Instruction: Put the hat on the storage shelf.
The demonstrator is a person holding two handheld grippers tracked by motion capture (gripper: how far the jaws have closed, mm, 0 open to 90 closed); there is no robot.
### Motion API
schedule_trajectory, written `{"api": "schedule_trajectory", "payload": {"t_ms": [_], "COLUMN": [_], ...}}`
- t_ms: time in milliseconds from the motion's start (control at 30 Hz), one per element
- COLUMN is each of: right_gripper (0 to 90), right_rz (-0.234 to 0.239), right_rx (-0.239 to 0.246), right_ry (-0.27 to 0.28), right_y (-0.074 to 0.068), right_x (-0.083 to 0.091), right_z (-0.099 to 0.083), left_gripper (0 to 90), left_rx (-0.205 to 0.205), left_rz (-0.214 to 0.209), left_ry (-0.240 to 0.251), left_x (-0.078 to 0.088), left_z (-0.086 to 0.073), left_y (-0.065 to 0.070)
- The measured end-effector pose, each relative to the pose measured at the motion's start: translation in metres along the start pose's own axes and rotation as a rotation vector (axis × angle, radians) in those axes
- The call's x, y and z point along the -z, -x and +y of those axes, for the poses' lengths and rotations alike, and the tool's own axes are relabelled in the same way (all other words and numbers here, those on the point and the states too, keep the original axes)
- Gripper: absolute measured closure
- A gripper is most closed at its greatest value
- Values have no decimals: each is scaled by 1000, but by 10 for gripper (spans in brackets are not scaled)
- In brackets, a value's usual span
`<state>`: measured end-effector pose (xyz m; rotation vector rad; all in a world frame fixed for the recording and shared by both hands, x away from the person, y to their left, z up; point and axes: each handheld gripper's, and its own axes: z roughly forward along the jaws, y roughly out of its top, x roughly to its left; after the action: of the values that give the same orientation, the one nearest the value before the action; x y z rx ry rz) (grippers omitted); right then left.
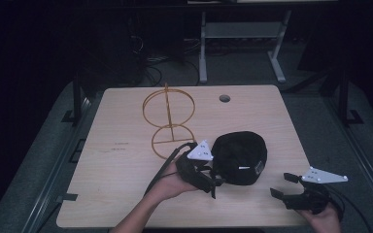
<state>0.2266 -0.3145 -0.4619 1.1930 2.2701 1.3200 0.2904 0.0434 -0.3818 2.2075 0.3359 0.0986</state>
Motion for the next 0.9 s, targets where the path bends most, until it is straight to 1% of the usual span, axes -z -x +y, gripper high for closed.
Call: {"api": "schedule_trajectory", "payload": {"t_ms": [100,167,300,367,433,533,633,700,767,900], "right_gripper": [154,154,154,154,154,153,153,154,154,154], "right_rz": [1,2,4,4,5,6,7,8,8,10], "right_rx": [0,3,0,1,4,4,2,3,9,5], "right_ry": [-3,-5,-2,-3,-5,-4,-4,-2,-5,-8], "right_y": [0,0,0,0,0,-1,-1,-1,-1,-2], "right_x": [-1,0,0,0,0,0,-1,-1,-2,-2], "right_z": [0,0,0,0,0,0,0,0,0,0], "left_gripper": [177,183,202,208,220,233,254,288,300,333], "left_rx": [-3,-4,-4,-10,-7,-16,-28,-26,-23,-28], "left_rz": [-7,-21,-34,-34,-37,-45,-56,-60,-73,-83], "left_ry": [-5,-7,-12,-23,-25,-33,-43,-47,-65,-74], "left_x": [-4,-10,-19,-23,-25,-32,-36,-38,-43,-48], "left_z": [3,7,12,14,15,20,23,24,26,26], "left_y": [0,0,-1,-2,-2,-2,-2,-2,-5,-4]}}
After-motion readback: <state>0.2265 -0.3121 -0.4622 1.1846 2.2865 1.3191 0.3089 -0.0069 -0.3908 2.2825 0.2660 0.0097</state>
